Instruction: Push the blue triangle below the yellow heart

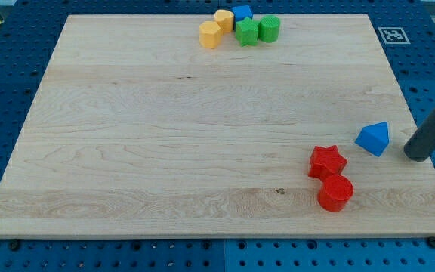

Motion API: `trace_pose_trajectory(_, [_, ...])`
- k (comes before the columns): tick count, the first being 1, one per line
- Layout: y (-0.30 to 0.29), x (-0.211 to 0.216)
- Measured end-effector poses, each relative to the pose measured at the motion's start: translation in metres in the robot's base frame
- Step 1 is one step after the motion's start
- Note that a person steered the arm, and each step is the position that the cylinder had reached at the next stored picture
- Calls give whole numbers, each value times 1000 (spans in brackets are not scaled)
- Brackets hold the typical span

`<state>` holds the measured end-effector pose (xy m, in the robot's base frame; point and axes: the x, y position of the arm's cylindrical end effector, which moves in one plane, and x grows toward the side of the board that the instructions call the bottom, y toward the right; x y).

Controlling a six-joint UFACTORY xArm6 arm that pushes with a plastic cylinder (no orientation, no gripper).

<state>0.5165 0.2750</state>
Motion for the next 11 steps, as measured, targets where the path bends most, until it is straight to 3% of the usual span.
trace_pose_trajectory(6, [-125,-23])
trace_pose_trajectory(8, [-129,-64])
trace_pose_trajectory(10, [-168,-72])
trace_pose_trajectory(11, [-200,-103])
